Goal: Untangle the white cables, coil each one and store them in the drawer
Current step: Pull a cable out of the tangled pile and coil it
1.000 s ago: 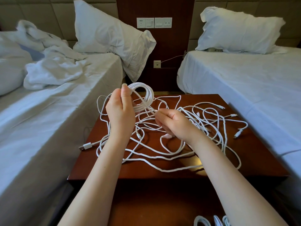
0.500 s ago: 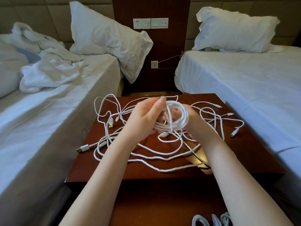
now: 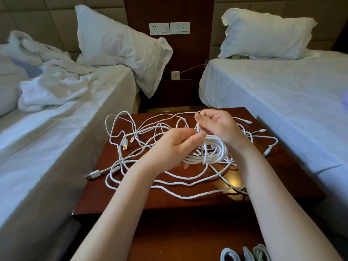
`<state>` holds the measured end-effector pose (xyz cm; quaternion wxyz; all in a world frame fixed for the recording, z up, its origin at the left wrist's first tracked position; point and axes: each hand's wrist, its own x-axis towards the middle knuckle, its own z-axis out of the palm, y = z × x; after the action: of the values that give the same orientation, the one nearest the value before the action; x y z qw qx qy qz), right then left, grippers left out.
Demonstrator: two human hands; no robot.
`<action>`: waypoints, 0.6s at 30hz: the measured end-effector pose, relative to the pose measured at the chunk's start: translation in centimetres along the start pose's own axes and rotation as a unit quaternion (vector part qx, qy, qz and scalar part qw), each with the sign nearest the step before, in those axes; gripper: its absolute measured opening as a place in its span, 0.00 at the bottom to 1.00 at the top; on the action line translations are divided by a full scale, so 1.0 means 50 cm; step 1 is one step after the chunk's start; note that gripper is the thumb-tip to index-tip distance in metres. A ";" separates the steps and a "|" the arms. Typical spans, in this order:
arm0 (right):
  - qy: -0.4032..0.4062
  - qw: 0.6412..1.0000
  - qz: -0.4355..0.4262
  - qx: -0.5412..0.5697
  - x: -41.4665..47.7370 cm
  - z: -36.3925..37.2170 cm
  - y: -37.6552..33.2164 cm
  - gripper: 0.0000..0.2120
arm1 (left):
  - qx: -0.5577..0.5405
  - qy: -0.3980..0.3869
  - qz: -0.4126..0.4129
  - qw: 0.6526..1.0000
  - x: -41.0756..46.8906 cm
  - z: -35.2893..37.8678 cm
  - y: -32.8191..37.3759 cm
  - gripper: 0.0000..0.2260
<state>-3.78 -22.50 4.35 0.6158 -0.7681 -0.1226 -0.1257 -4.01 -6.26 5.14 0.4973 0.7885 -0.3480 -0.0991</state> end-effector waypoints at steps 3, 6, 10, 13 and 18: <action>0.008 1.000 -0.012 -0.006 -0.003 0.000 -0.006 0.16 | 0.006 0.000 -0.001 1.000 0.001 -0.003 -0.004 0.11; 0.014 0.999 -0.020 -0.027 -0.004 -0.001 -0.006 0.17 | 0.026 0.022 -0.017 0.999 0.009 -0.004 -0.023 0.12; 0.023 0.998 -0.014 -0.051 -0.002 0.008 -0.001 0.16 | 0.072 0.070 -0.046 0.994 0.020 -0.003 -0.056 0.12; 0.015 0.998 -0.012 -0.067 -0.001 0.015 -0.004 0.16 | 0.081 0.110 -0.066 0.988 0.022 -0.009 -0.079 0.12; 0.007 0.999 -0.003 -0.046 -0.002 0.032 -0.002 0.15 | 0.041 0.171 -0.070 0.982 0.027 -0.013 -0.096 0.11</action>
<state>-3.83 -20.93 4.06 0.5804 -0.7942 -0.1147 -0.1387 -0.51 -5.40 1.61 0.5086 0.8359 -0.2057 0.0172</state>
